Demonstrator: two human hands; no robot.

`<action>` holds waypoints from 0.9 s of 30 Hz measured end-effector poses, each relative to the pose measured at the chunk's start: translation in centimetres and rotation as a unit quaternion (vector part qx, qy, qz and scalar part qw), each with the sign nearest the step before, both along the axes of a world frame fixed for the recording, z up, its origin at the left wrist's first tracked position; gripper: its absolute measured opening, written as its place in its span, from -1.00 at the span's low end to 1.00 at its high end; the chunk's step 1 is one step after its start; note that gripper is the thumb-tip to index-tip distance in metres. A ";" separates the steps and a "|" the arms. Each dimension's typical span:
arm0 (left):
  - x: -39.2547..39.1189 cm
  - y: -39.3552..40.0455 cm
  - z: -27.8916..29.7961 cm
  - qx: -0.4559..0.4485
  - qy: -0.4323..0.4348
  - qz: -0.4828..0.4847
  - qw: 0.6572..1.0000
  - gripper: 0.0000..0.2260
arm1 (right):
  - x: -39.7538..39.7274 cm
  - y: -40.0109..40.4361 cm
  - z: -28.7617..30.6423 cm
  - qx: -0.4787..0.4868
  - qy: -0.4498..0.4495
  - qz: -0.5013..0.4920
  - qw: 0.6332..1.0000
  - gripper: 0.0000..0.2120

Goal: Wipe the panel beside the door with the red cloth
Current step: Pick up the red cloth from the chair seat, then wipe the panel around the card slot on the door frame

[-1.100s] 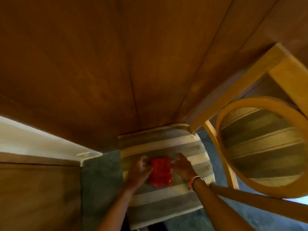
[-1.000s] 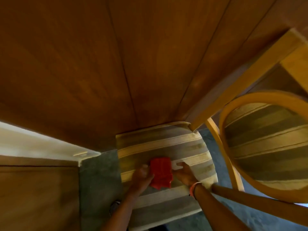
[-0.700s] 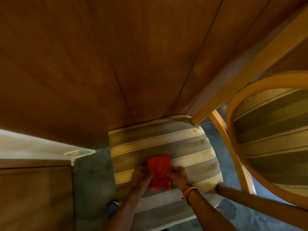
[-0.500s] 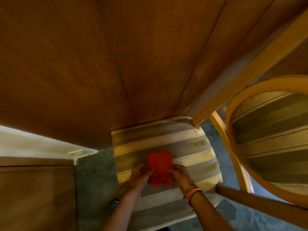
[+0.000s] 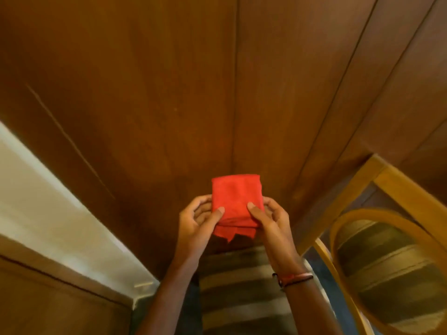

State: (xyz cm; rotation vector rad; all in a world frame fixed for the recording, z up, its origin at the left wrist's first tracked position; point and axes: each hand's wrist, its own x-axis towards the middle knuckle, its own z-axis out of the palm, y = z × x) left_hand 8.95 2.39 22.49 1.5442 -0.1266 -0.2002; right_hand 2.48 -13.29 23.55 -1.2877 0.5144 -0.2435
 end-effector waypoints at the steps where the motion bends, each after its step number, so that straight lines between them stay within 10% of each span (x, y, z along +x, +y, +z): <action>1: 0.5 0.6 2.4 -0.008 -0.025 0.003 1.000 -0.80 | 0.5 0.7 2.6 -0.009 -0.025 0.004 1.000 -0.71; 16: 0.5 19.0 28.8 0.017 -0.360 0.213 0.908 -0.65 | 4.9 17.1 29.5 -0.163 -0.258 0.133 0.943 -0.76; 27: 1.5 28.3 35.0 0.290 -0.500 0.456 0.677 -0.80 | 7.5 29.7 36.3 -0.153 -0.356 0.177 0.905 -0.77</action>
